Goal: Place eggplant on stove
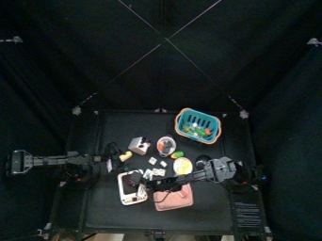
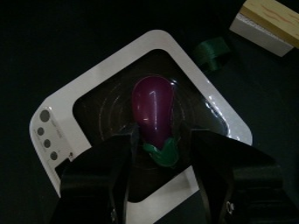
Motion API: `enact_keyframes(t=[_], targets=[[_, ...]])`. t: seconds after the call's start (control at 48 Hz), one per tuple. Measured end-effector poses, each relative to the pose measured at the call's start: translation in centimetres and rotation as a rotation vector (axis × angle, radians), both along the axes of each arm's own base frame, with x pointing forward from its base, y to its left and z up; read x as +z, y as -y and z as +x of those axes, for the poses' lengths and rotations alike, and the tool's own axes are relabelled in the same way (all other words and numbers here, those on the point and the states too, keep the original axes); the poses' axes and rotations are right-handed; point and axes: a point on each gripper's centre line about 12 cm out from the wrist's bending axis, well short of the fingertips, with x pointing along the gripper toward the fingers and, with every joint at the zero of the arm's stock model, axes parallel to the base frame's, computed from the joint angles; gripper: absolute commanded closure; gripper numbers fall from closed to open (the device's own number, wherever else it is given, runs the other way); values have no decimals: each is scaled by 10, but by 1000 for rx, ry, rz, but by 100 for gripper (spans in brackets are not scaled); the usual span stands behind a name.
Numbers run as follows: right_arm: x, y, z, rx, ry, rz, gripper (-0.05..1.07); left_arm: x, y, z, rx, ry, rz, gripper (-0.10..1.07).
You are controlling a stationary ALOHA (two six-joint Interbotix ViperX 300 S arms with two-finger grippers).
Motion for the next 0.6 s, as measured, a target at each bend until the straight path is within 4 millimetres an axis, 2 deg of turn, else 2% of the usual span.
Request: enact_keyframes(t=[0.354,0.604], targets=[[15,-5,1,13,30,-2,22,-1,0,0,1,-3,0,4],[18,1,-3,-27,2,-34,22,0,0,0,0,-2,1,4]])
